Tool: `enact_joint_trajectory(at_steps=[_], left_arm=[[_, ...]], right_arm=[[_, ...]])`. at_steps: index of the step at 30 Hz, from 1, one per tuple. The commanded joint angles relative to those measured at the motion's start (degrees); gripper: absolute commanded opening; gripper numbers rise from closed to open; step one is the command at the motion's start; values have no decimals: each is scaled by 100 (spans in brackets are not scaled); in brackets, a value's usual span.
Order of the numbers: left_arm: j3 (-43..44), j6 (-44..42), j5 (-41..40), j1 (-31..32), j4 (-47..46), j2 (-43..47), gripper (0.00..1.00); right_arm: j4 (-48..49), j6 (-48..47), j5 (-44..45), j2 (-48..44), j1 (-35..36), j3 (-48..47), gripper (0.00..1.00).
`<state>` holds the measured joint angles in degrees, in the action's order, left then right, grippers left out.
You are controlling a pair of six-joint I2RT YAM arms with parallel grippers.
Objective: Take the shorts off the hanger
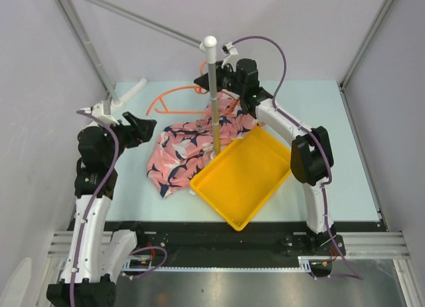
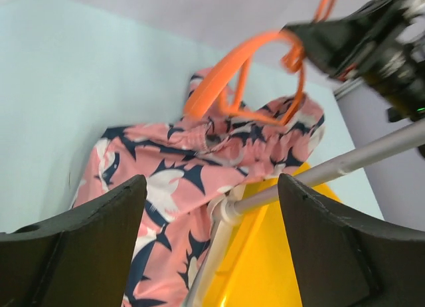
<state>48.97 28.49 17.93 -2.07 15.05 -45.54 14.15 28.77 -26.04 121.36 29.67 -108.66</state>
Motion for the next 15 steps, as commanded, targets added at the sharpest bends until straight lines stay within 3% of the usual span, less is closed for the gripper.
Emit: enact_joint_trajectory(at_steps=[1,10,15], left_arm=[[445,-124,8,-40,-161,-288,87],[1395,-757,1615,136,393,-1579,89],[1519,-845,1863,610,438,-1801,88]], right_arm=[[-211,-548,-707,37,47,-340,0],[-826,-1067,-1684,125,241,-559,0],[-730,-962,-1983,151,293,-560,0]])
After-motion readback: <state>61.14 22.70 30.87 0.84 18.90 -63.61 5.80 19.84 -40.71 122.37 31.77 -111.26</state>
